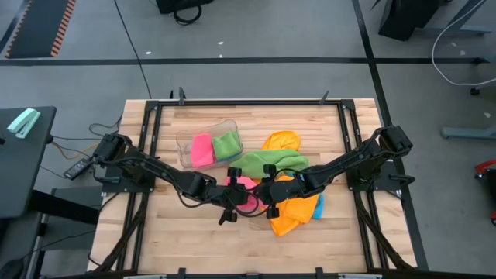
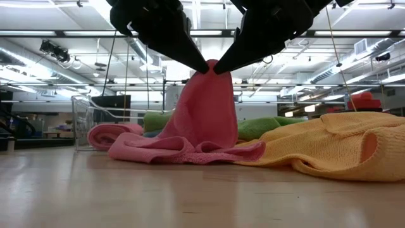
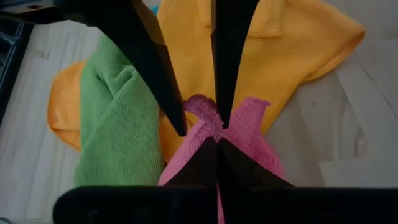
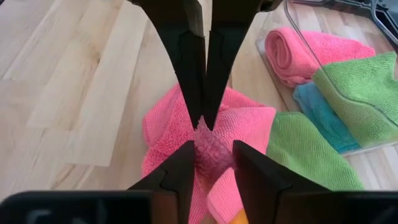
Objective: Fold microfiber towels
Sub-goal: Fold the pink microfiber towel
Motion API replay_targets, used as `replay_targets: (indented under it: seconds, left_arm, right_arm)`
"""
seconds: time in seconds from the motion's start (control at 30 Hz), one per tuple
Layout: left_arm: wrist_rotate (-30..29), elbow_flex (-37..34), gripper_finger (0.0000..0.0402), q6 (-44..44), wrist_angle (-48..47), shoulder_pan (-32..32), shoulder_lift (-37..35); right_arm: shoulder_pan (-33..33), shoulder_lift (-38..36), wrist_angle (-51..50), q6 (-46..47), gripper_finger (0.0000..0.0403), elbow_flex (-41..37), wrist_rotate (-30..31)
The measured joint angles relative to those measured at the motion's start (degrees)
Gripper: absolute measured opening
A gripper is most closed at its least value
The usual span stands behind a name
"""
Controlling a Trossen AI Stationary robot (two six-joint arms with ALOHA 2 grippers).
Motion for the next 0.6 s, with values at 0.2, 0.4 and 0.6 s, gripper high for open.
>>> replay_targets:
  seconds: [0.2,0.4,0.6]
  left_arm:
    - [-0.7,0.0,0.0013,0.0,0.4,0.0,0.0]
    - [-0.8,0.0,0.0006,0.0,0.4,0.0,0.0]
    - [-0.8,0.0,0.0025,0.0,0.1,0.0,0.0]
  right_arm:
    - [-0.2,0.0,-0.8,0.0,0.0057,0.0,0.0]
    - [-0.7,0.0,-1.0,0.3,0.0008,0.0,-0.1]
    - [-0.9,0.0,-1.0,0.2,0.0004,0.0,0.2]
